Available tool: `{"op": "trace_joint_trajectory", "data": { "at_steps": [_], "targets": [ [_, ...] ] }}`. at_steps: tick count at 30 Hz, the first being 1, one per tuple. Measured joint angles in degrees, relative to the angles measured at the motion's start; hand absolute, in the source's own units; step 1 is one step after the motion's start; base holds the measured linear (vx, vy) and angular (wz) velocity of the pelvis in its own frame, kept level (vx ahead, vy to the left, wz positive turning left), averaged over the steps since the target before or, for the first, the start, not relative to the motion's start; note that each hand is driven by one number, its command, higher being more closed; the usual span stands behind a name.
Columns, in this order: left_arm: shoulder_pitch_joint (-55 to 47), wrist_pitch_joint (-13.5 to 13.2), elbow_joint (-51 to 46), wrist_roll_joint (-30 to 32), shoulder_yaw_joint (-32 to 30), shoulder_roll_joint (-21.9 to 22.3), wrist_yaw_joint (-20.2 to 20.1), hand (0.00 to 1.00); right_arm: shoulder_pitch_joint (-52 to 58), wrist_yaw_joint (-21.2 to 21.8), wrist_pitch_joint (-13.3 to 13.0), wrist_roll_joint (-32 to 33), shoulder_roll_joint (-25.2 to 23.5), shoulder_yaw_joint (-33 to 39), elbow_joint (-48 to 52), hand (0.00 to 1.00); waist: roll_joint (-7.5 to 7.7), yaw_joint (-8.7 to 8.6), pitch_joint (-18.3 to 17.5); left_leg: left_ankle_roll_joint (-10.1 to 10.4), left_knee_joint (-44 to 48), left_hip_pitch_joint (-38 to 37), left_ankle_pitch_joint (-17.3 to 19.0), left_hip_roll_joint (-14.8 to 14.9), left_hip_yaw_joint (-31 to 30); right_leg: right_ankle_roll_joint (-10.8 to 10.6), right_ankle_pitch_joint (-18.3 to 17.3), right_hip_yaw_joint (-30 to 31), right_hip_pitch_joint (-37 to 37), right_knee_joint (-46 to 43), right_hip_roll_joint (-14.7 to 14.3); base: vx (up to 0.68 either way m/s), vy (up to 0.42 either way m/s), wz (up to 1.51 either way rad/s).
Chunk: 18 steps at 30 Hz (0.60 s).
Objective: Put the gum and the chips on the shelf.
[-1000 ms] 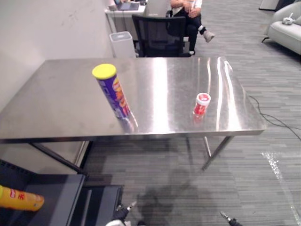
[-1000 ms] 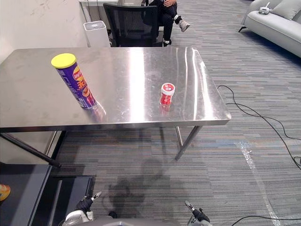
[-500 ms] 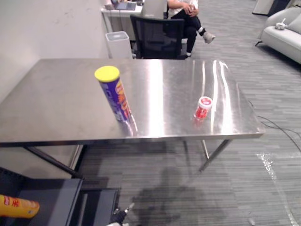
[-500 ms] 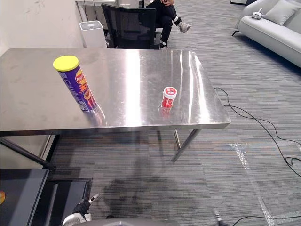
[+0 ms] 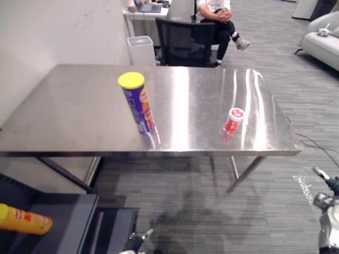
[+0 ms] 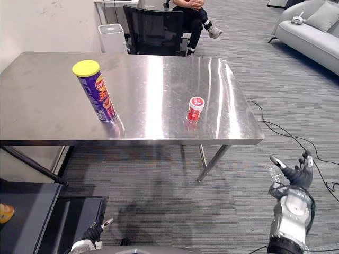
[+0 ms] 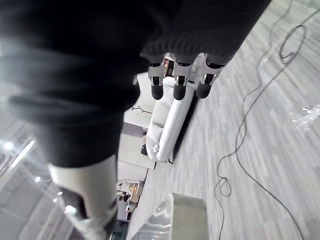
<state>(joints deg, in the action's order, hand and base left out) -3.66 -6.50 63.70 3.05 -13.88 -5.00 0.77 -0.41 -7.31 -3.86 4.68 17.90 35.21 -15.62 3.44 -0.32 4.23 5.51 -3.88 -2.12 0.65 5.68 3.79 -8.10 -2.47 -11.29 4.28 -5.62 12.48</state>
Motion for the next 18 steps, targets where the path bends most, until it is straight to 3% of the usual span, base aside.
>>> {"op": "trace_joint_trajectory", "data": {
  "at_steps": [10,15,18],
  "targets": [
    [0.0,0.3,-0.7,0.2,4.3,-1.5,-1.4,0.0,0.1,3.2,-0.5,-2.8,0.3,-5.1,9.5,0.0,0.18,-0.7,0.1,0.3,-1.7,2.8,-3.9,-0.5,-3.9,-0.1,-0.1,-3.6,0.0,2.7,-0.3,-0.09,-0.035,0.17],
    [0.0,0.1,-0.9,0.3,6.2,-1.9,-1.9,0.0,-0.3,5.4,-0.6,-2.5,4.3,-9.8,10.1,0.0,0.34,-0.94,0.6,0.8,-2.0,4.1,-5.5,-0.6,-5.2,-0.9,-2.6,-4.8,-0.1,3.3,-0.4,-0.13,-0.048,0.15],
    [-0.2,-0.3,-0.9,0.5,8.3,-2.0,-2.2,0.0,-2.9,5.4,-1.1,-2.4,7.5,-11.9,8.9,0.0,-0.42,-0.97,0.2,0.7,-2.0,4.2,-5.6,-0.4,-5.9,-1.2,-2.9,-4.9,-0.1,3.3,-0.6,-0.07,-0.018,0.05]
  ]
}}
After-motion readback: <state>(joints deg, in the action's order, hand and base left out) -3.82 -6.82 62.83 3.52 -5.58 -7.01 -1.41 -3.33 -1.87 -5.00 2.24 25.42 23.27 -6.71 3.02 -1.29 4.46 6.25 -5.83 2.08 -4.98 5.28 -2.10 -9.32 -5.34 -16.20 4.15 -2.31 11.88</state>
